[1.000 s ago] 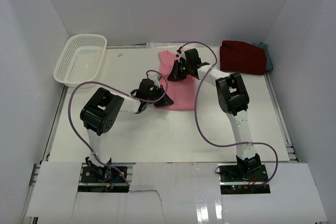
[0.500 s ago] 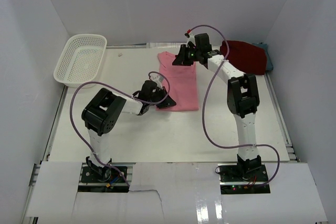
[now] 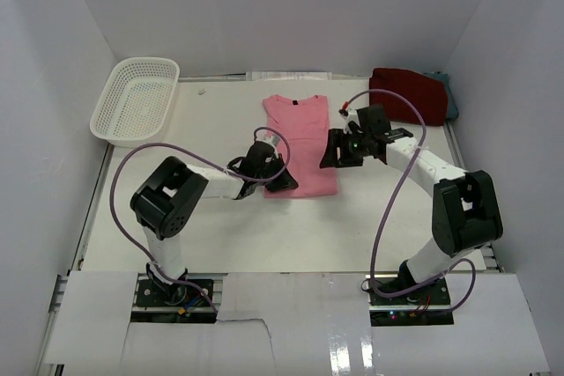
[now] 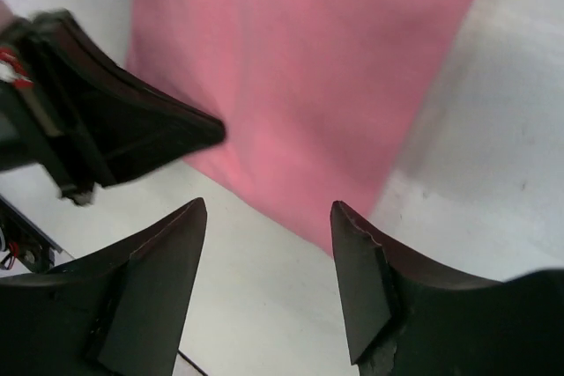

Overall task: Fold and stack the t-shirts
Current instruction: Fold the folded rectangular tshirt in 1/3 of the way, then grab one side of the 2/3 rectangular tshirt with both arms

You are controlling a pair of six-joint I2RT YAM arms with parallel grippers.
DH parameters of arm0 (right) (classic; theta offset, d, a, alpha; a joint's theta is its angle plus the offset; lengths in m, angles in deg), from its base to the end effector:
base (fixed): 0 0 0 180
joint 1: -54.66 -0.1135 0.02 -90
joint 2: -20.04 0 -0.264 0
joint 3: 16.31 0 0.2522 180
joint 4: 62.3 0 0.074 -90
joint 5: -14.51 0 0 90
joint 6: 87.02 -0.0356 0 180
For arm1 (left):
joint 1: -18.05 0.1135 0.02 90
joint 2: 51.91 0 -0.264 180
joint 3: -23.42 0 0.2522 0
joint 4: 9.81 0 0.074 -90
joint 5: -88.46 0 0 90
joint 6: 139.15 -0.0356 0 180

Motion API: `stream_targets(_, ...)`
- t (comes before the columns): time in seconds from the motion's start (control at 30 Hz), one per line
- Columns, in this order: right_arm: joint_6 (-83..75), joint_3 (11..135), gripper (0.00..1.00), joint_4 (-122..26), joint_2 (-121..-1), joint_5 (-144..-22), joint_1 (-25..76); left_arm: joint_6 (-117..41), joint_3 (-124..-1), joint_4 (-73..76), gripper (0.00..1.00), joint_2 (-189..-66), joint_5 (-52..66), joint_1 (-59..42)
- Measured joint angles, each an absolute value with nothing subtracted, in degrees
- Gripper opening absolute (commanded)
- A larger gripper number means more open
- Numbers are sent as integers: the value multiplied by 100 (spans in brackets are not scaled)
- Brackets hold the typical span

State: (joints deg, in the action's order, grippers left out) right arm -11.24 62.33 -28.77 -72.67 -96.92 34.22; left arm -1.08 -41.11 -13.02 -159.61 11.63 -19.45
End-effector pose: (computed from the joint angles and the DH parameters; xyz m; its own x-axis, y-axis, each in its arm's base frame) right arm 0.3228 0.1342 0.2368 -0.8073 -0.0569 -0.5874 -0.3689 0.8255 0.4272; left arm 0.2866 -0.2301 0.1227 -0.8845 -0.2343 -0.4033 0.1096 0.7360 -0.6680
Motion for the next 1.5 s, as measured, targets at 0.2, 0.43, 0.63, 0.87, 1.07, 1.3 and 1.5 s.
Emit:
stream_targets(0.2,-1161,5009,61,-2899,-6609,-10158,4202,-318,-4100,283,14,-15107,483,-1940)
stream_targets(0.43,-1583,4039,62,-3412,-6465,-10770,4512,-370,-3759,1063,50,-13631,118,-1827)
stream_targets(0.63,-2254,3265,63,-4156,-6469,-11191,4484,-274,-3455,1148,56,-13266,35,-1733)
stream_targets(0.87,-2964,2878,64,-5181,-6471,-11176,4484,-127,-3096,1236,57,-13524,199,-1464)
stream_targets(1.07,-3373,2852,65,-5863,-6742,-11091,4410,-114,-3083,1251,57,-13548,254,-1348)
stream_targets(1.3,-3646,3191,61,-6398,-7345,-11235,3986,-175,-3079,1253,57,-13548,297,-1145)
stream_targets(1.5,-3714,3223,56,-6523,-7470,-11130,3850,-219,-2908,1236,57,-13518,365,-896)
